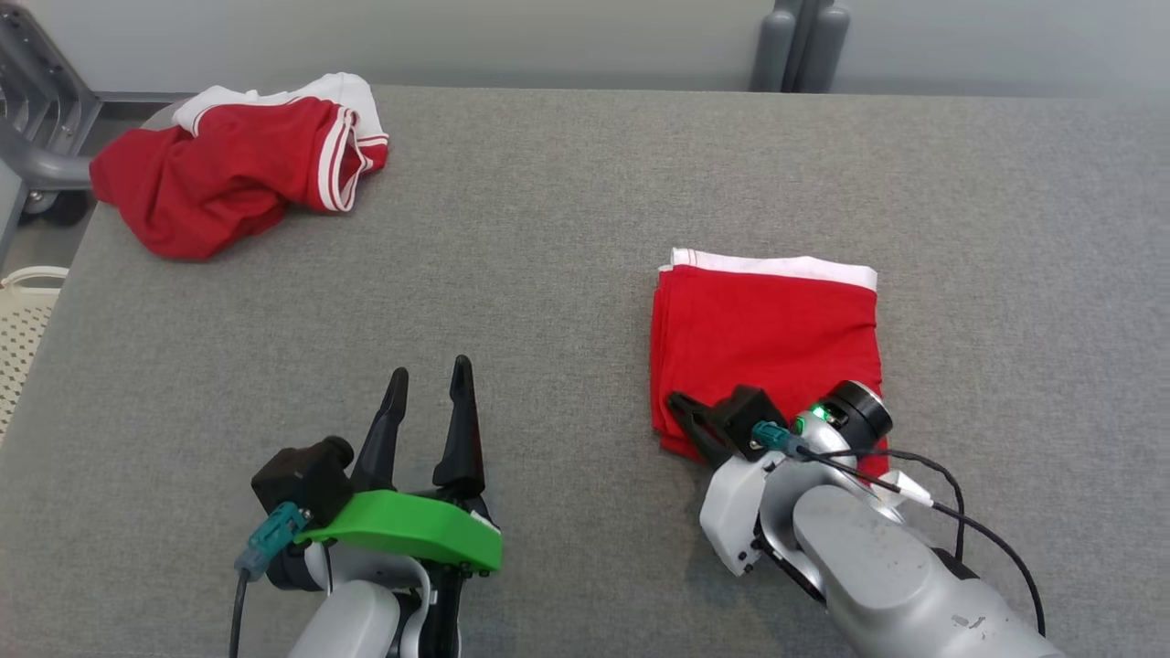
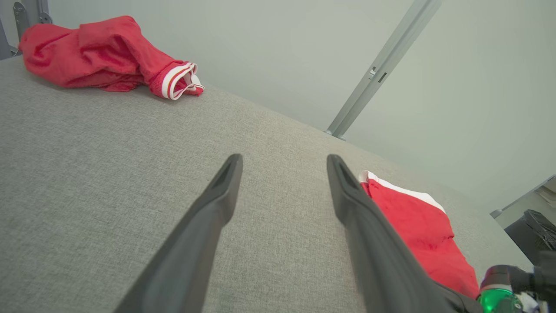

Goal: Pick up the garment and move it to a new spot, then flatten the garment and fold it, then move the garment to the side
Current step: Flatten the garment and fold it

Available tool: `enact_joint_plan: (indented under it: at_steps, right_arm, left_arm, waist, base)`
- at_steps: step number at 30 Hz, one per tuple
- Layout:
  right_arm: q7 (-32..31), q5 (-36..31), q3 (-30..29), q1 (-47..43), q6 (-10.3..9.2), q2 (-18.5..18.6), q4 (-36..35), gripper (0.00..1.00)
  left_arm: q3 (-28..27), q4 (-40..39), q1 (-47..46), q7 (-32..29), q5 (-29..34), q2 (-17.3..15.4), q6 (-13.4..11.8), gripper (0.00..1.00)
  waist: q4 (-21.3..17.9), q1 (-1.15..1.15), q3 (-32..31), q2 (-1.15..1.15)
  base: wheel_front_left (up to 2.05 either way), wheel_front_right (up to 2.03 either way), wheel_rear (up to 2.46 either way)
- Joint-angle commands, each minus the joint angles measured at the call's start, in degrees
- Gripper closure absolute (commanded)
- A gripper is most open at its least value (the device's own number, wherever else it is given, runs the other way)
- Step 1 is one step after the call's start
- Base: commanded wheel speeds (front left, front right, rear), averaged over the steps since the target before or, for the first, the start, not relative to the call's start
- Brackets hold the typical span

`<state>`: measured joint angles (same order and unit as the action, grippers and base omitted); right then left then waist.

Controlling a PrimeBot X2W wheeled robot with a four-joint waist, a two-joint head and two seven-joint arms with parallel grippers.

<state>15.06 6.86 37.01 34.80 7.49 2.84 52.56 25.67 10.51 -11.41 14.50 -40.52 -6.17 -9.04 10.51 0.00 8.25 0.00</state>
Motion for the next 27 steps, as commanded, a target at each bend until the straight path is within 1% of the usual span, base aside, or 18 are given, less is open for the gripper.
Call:
enact_joint_plan:
  at_steps: [1, 3, 5, 6, 7, 9, 12, 14, 15, 16, 17, 18, 22, 27]
  right_arm:
    - [0.2, -1.4, 0.2, -0.8, 0.00, 0.1, -1.6, 1.00]
    - [0.2, -2.0, -0.1, -1.2, 0.00, 0.1, -2.6, 1.00]
    - [0.2, -2.8, -0.9, -2.0, 0.00, 0.2, -5.2, 0.78]
    - [0.2, -2.9, -1.5, -2.3, 0.00, 0.2, -6.6, 0.72]
    - [0.2, -2.8, -2.3, -2.7, 0.00, 0.2, -8.0, 0.68]
    - [0.2, -2.9, -4.3, -3.4, -0.01, 0.2, -10.5, 0.64]
    - [0.2, -3.0, -8.2, -4.7, -0.01, 0.2, -14.0, 0.60]
    - [0.2, -3.5, -11.3, -5.3, 0.00, 0.2, -16.3, 0.53]
    - [0.2, -3.8, -12.8, -5.8, 0.00, 0.2, -17.4, 0.52]
    - [0.2, -4.0, -14.3, -6.3, 0.00, 0.3, -18.1, 0.25]
    - [0.2, -4.0, -15.8, -6.9, -0.01, 0.3, -19.1, 0.10]
    - [0.2, -4.1, -17.2, -7.3, 0.00, 0.5, -20.0, 0.00]
    - [0.2, -4.1, -22.8, -9.6, 0.00, 1.2, -22.8, 0.00]
    - [0.2, -3.4, -28.7, -12.9, -0.01, 2.4, -23.5, 0.00]
  left_arm:
    - [-0.3, 0.1, 0.0, 0.3, 0.1, -0.1, 0.0, 0.00]
    - [-0.3, 0.1, 0.1, 0.3, 0.1, -0.1, 0.0, 0.00]
    - [-0.3, 0.1, 0.3, 0.3, 0.0, -0.3, -0.2, 0.00]
    - [-0.4, 0.0, 0.5, 0.2, 0.0, -0.4, -0.2, 0.00]
    - [-0.4, 0.0, 0.7, 0.1, 0.0, -0.5, -0.2, 0.00]
    - [-0.3, -0.1, 1.1, 0.0, 0.0, -0.7, -0.3, 0.00]
    - [-0.1, -0.3, 1.6, -0.1, 0.0, -1.0, -0.6, 0.00]
    - [0.1, -0.4, 1.9, -0.2, 0.0, -1.1, -0.6, 0.00]
    - [0.1, -0.5, 2.2, -0.3, -0.1, -1.2, -0.6, 0.00]
    - [0.1, -0.6, 2.5, -0.4, 0.0, -1.3, -0.8, 0.00]
    - [0.1, -0.6, 2.7, -0.4, 0.0, -1.4, -0.8, 0.00]
    - [0.2, -0.7, 2.8, -0.5, 0.0, -1.5, -0.9, 0.00]
    - [0.3, -1.3, 3.3, -0.5, 0.4, -2.0, -1.2, 0.00]
    - [0.1, -2.0, 4.0, -0.6, 0.3, -2.7, -1.7, 0.00]
  waist:
    - [-1.0, 0.00, -0.5, 0.00]
    - [-1.3, 0.00, -0.7, 0.00]
    - [-2.1, 0.00, -1.2, 0.00]
    - [-2.5, 0.00, -1.5, 0.00]
    - [-2.9, 0.00, -1.8, 0.00]
    - [-3.7, 0.00, -2.5, 0.00]
    - [-5.0, 0.00, -3.5, 0.00]
    - [-5.7, 0.00, -4.1, 0.00]
    - [-6.1, 0.00, -4.4, 0.00]
    - [-6.4, 0.00, -4.6, 0.00]
    - [-6.7, 0.00, -4.9, 0.00]
    - [-7.1, 0.00, -5.1, 0.00]
    - [-8.1, 0.00, -5.9, 0.00]
    - [-8.9, 0.00, -6.9, 0.00]
  base:
    - [0.00, 0.00, 0.00]
    - [0.00, 0.00, 0.00]
    - [0.00, 0.00, 0.00]
    - [0.00, 0.00, 0.00]
    - [0.00, 0.00, 0.00]
    - [0.00, 0.00, 0.00]
    - [0.00, 0.00, 0.00]
    - [0.00, 0.00, 0.00]
    - [0.00, 0.00, 0.00]
    - [0.00, 0.00, 0.00]
    - [0.00, 0.00, 0.00]
    - [0.00, 0.00, 0.00]
    - [0.00, 0.00, 0.00]
    - [0.00, 0.00, 0.00]
